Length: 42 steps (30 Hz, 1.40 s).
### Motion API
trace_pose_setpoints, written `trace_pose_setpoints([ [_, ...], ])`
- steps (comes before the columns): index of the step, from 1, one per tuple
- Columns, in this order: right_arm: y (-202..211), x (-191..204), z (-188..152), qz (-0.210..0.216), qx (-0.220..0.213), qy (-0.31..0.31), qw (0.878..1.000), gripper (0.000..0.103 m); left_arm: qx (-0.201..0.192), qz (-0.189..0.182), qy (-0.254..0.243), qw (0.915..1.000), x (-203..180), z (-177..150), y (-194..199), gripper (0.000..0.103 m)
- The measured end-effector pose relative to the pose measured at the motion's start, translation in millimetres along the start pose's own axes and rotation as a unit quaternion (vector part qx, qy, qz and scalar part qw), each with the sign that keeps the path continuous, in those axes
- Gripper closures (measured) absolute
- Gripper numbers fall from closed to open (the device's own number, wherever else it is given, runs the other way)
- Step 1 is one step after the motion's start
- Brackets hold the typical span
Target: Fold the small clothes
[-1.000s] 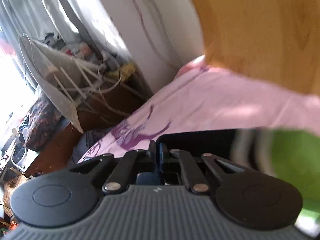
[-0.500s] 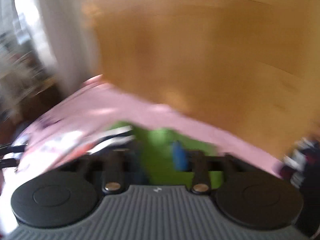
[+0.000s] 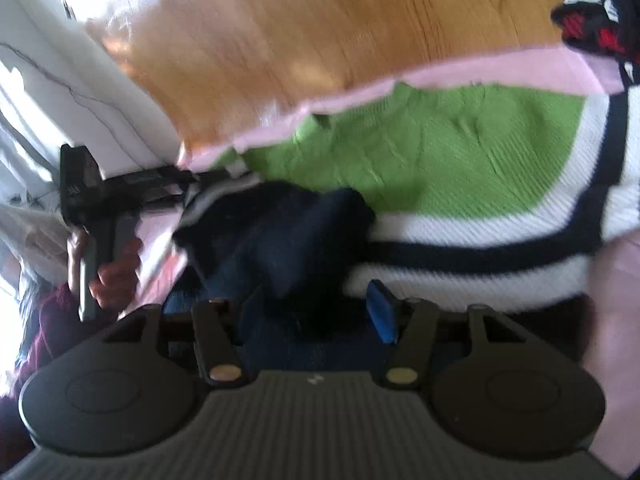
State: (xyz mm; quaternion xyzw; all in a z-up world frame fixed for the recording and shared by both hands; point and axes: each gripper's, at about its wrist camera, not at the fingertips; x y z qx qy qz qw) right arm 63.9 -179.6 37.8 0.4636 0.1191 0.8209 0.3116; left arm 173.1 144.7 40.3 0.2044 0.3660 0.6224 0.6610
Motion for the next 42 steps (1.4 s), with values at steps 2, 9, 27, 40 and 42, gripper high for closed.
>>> trace_pose_setpoints([
  [2, -15, 8, 9, -0.020, -0.001, 0.014, 1.000, 0.091, -0.027, -0.011, 0.017, 0.9994, 4, -2, 5, 0.086],
  [9, 15, 85, 43, -0.243, -0.187, 0.269, 0.913, 0.087, -0.096, 0.017, 0.055, 0.9937, 9, -11, 9, 0.087],
  [27, -5, 24, -5, -0.218, -0.128, 0.110, 0.961, 0.046, -0.040, 0.002, -0.032, 0.9987, -10, -18, 6, 0.084],
  [40, -20, 18, -15, -0.226, -0.115, 0.111, 0.961, 0.047, -0.047, 0.080, -0.022, 0.9955, 9, -13, 10, 0.014],
  [42, -17, 16, -14, -0.218, -0.120, 0.103, 0.963, 0.047, -0.042, 0.075, -0.025, 0.9960, 14, -16, 28, 0.012],
])
Point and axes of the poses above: each gripper's, at about its wrist camera, not at the fingertips, and y roughly against the way its jaws point, x to its left, z to its top, and after that the axes turned 12 degrees about z, right-handed
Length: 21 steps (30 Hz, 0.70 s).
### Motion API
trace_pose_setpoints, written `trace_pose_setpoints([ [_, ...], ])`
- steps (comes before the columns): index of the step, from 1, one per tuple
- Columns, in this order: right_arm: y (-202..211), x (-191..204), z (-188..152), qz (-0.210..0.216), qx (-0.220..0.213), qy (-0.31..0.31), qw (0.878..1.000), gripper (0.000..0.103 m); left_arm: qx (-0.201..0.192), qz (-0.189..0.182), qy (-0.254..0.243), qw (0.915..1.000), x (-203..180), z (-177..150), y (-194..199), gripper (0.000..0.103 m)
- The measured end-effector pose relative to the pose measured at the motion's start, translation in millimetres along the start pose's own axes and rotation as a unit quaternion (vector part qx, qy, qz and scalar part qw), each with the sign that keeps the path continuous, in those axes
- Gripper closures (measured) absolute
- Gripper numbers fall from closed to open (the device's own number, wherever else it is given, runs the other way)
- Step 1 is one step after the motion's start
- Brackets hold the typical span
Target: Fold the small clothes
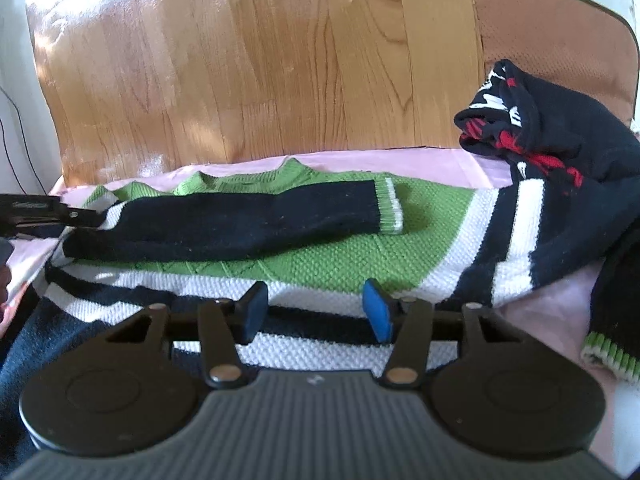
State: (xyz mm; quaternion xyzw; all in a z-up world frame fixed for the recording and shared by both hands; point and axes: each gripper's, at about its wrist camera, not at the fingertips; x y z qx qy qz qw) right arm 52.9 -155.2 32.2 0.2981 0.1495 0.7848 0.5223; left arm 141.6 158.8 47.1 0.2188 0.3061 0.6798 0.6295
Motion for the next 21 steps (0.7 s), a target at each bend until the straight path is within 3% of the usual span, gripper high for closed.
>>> trace_pose_setpoints([
  [5, 2, -4, 0, 0.011, -0.007, -0.017, 1.000, 0.047, 0.014, -0.016, -0.020, 0.9996, 4, -36, 43, 0.012],
  [8, 3, -5, 0, 0.017, -0.008, -0.021, 1.000, 0.045, 0.016, -0.026, -0.036, 0.9989, -1, -63, 66, 0.026],
  [9, 3, -5, 0, 0.018, -0.009, -0.022, 1.000, 0.045, 0.018, -0.031, -0.039, 0.9986, -3, -72, 71, 0.040],
  [10, 3, -5, 0, 0.019, -0.009, -0.023, 1.000, 0.045, 0.023, -0.032, -0.042, 0.9983, -6, -78, 74, 0.062],
  [11, 3, -5, 0, 0.020, -0.010, -0.024, 0.999, 0.045, 0.032, -0.023, -0.046, 0.9982, -9, -85, 73, 0.074],
  [12, 4, -6, 0, 0.021, -0.011, -0.025, 0.999, 0.045, 0.015, 0.003, -0.051, 0.9986, -13, -90, 77, 0.090],
  [17, 7, -9, 0, 0.027, -0.017, -0.035, 0.999, 0.045, -0.011, 0.055, -0.006, 0.9984, -1, -94, 89, 0.094],
  [19, 8, -10, -1, 0.028, -0.020, -0.039, 0.999, 0.045, -0.007, 0.047, 0.015, 0.9988, 7, -92, 89, 0.094],
  [21, 8, -10, -1, 0.028, -0.021, -0.041, 0.999, 0.045, 0.004, 0.057, 0.001, 0.9984, 1, -93, 85, 0.090],
])
Point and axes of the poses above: each gripper's, at about its wrist camera, not at the fingertips, and y roughly against the way its jaws point, x to its left, z to its top, and after that the axes turned 12 degrees about z, right-handed
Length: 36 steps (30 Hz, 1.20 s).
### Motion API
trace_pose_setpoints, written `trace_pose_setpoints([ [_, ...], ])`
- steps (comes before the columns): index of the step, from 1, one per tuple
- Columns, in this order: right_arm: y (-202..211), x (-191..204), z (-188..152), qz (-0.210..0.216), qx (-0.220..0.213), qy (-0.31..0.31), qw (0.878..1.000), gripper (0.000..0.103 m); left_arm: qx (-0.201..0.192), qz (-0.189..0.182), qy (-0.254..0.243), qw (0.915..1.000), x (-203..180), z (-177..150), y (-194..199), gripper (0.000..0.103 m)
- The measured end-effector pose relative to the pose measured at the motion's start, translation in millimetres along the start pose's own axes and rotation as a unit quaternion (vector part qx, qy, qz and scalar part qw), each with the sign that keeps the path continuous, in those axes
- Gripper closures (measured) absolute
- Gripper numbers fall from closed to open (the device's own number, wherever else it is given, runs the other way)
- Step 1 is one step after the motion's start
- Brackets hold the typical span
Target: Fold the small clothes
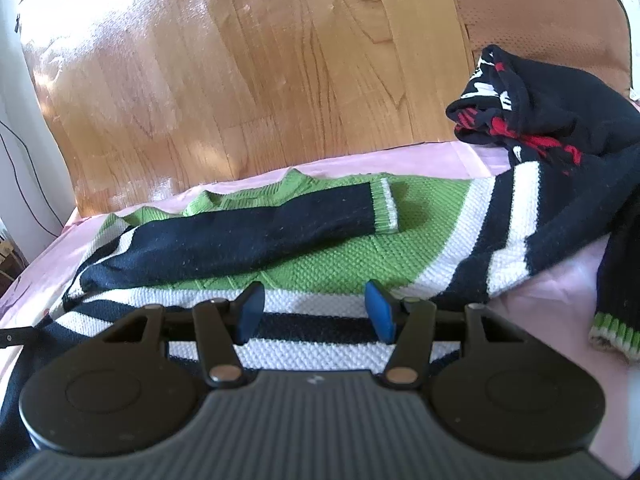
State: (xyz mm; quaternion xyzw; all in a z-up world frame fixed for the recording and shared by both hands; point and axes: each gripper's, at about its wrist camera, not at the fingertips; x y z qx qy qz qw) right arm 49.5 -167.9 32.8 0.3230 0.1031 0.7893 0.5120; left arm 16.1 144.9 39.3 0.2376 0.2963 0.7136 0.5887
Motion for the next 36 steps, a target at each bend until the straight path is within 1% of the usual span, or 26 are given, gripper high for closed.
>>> trace_pose_setpoints([
  [2, 0, 0, 0, 0.000, 0.000, -0.001, 1.000, 0.045, 0.000, 0.019, -0.013, 0.9997, -5, -1, 1, 0.085],
  [3, 0, 0, 0, 0.000, 0.000, 0.000, 1.000, 0.045, -0.001, 0.018, -0.008, 0.9998, -4, 1, 4, 0.082],
  [6, 0, 1, 0, 0.001, 0.000, -0.002, 1.000, 0.044, -0.020, -0.002, 0.030, 0.9994, 4, 15, 16, 0.082],
  [8, -1, 1, 0, 0.001, 0.001, -0.001, 1.000, 0.044, -0.034, -0.016, 0.044, 0.9983, 1, 31, 18, 0.079],
  [10, -1, 1, -1, 0.001, 0.002, 0.001, 1.000, 0.044, -0.043, -0.026, 0.045, 0.9977, -9, 48, 15, 0.072],
  [11, -1, 1, 0, 0.002, 0.002, 0.000, 1.000, 0.044, -0.050, -0.030, 0.042, 0.9975, -17, 56, 12, 0.069],
  [12, 0, 0, 0, 0.004, 0.000, -0.004, 1.000, 0.044, -0.053, -0.033, 0.040, 0.9972, -24, 64, 5, 0.064],
  [13, 0, -1, 0, 0.006, -0.002, -0.009, 1.000, 0.044, -0.053, -0.036, 0.040, 0.9971, -31, 71, -4, 0.061],
  [14, 2, -4, 0, 0.008, -0.006, -0.017, 1.000, 0.044, -0.050, -0.043, 0.040, 0.9970, -39, 79, -15, 0.061],
  [16, 4, -10, 2, 0.007, -0.017, -0.041, 0.999, 0.044, -0.044, -0.044, 0.046, 0.9969, -51, 86, -34, 0.061],
  [18, 9, -23, 6, 0.002, -0.035, -0.087, 0.996, 0.044, -0.035, -0.042, 0.056, 0.9969, -57, 90, -58, 0.061],
  [20, 10, -39, 11, 0.007, -0.048, -0.140, 0.989, 0.044, -0.020, -0.037, 0.071, 0.9966, -58, 87, -79, 0.061],
  [21, 9, -45, 14, 0.012, -0.051, -0.159, 0.986, 0.044, -0.011, -0.041, 0.084, 0.9956, -55, 81, -90, 0.061],
  [22, 7, -48, 19, 0.007, -0.051, -0.167, 0.985, 0.044, -0.005, -0.047, 0.093, 0.9945, -51, 75, -100, 0.062],
  [23, 4, -50, 25, -0.008, -0.051, -0.169, 0.984, 0.044, -0.021, -0.052, 0.094, 0.9941, -48, 70, -98, 0.062],
  [24, -1, -52, 30, -0.021, -0.050, -0.170, 0.984, 0.044, -0.018, -0.059, 0.093, 0.9938, -46, 71, -96, 0.059],
  [25, -6, -56, 35, -0.025, -0.048, -0.173, 0.983, 0.044, -0.023, -0.065, 0.090, 0.9936, -45, 71, -95, 0.054],
  [26, -14, -60, 38, -0.021, -0.042, -0.180, 0.983, 0.045, -0.024, -0.063, 0.091, 0.9936, -45, 70, -96, 0.054],
  [27, -22, -62, 41, -0.022, -0.037, -0.184, 0.982, 0.056, -0.022, -0.062, 0.088, 0.9940, -47, 70, -97, 0.054],
  [28, -27, -62, 43, -0.024, -0.033, -0.177, 0.983, 0.069, -0.024, -0.058, 0.084, 0.9945, -49, 71, -95, 0.054],
  [29, -34, -59, 44, -0.025, -0.015, -0.166, 0.986, 0.086, -0.025, -0.055, 0.078, 0.9951, -50, 71, -94, 0.054],
  [30, -32, -55, 45, -0.036, -0.013, -0.152, 0.988, 0.091, -0.027, -0.050, 0.072, 0.9958, -52, 71, -94, 0.054],
  [31, -26, -48, 44, -0.034, -0.015, -0.133, 0.990, 0.092, -0.028, -0.047, 0.067, 0.9963, -53, 71, -93, 0.054],
  [32, -16, -41, 42, -0.032, -0.023, -0.116, 0.993, 0.093, -0.029, -0.043, 0.061, 0.9968, -56, 71, -92, 0.054],
  [34, 1, -35, 36, -0.043, -0.033, -0.090, 0.994, 0.093, -0.032, -0.036, 0.049, 0.9977, -60, 72, -93, 0.053],
  [36, 4, -39, 25, -0.061, -0.013, -0.092, 0.994, 0.092, -0.036, -0.028, 0.030, 0.9985, -67, 72, -92, 0.048],
])
Point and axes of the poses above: each gripper's, at about its wrist camera, not at the fingertips, and y roughly against the way its jaws point, x to its left, z to its top, and after that the axes turned 12 degrees about z, right-handed
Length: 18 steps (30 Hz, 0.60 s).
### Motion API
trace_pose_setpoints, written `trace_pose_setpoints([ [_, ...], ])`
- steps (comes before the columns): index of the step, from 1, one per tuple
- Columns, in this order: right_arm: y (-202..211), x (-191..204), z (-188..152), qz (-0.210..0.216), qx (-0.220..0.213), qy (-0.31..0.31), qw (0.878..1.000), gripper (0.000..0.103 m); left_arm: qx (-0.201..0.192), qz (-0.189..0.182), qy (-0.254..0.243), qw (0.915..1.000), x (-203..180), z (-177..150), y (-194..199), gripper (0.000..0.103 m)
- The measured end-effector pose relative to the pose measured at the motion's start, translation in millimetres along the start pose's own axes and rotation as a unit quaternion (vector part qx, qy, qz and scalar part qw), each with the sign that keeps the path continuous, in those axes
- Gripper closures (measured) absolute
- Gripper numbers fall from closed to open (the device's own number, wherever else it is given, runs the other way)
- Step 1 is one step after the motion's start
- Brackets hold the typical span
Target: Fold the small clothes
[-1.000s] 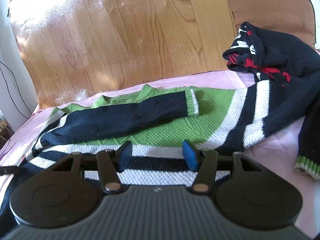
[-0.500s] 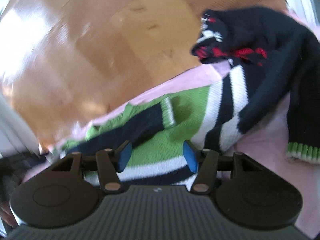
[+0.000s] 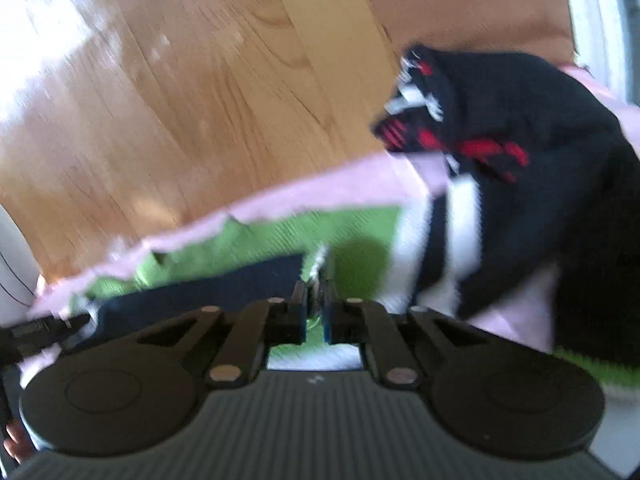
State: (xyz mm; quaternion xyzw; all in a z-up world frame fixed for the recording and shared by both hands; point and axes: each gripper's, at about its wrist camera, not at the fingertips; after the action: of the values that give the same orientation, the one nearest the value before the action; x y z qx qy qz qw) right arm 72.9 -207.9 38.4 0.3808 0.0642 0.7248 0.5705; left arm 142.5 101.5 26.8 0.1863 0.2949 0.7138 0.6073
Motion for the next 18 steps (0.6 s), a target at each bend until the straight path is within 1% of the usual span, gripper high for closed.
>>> trace_pose_setpoints([
  [1, -1, -6, -4, -0.007, 0.006, -0.001, 1.000, 0.092, -0.002, 0.002, -0.007, 1.0000, -2, 0, 1, 0.046],
  [2, 2, -13, -4, 0.005, -0.001, -0.011, 1.000, 0.088, -0.004, 0.005, -0.009, 0.9999, -3, -1, 3, 0.045],
  [3, 8, -19, -2, 0.008, -0.003, -0.030, 1.000, 0.082, -0.005, 0.006, -0.010, 0.9999, -3, -2, 4, 0.044],
  [5, 32, -30, 0, 0.021, -0.034, -0.062, 0.997, 0.074, -0.004, 0.004, -0.004, 1.0000, -1, -1, 4, 0.043],
  [7, 58, -40, -1, 0.027, -0.055, -0.080, 0.995, 0.073, -0.002, 0.003, -0.002, 1.0000, 0, -1, 4, 0.043],
  [9, 85, -52, -10, 0.024, -0.068, -0.095, 0.993, 0.073, -0.002, 0.006, -0.007, 1.0000, -2, -1, 4, 0.042],
  [12, 117, -75, -32, 0.015, -0.080, -0.136, 0.987, 0.073, -0.004, 0.007, -0.013, 0.9999, -4, -2, 4, 0.037],
  [13, 124, -82, -39, 0.008, -0.082, -0.151, 0.985, 0.073, -0.004, 0.006, -0.013, 0.9999, -5, -2, 4, 0.033],
  [14, 131, -90, -45, 0.001, -0.087, -0.167, 0.982, 0.072, -0.005, 0.006, -0.013, 0.9999, -5, -2, 5, 0.032],
  [16, 140, -101, -50, 0.000, -0.098, -0.193, 0.976, 0.072, -0.005, 0.007, -0.012, 0.9999, -4, -2, 5, 0.031],
  [18, 145, -108, -46, 0.000, -0.118, -0.216, 0.969, 0.072, -0.005, 0.008, -0.011, 0.9999, -3, -2, 5, 0.031],
])
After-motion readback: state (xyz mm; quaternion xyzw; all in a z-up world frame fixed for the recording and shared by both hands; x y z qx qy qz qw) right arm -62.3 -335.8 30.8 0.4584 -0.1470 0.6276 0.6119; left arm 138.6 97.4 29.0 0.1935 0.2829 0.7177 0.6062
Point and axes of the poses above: each gripper's, at about its wrist camera, not at the fingertips, and y roughly against the way its jaws point, x to its left, z to its top, and after that the axes turned 12 degrees about z, right-handed
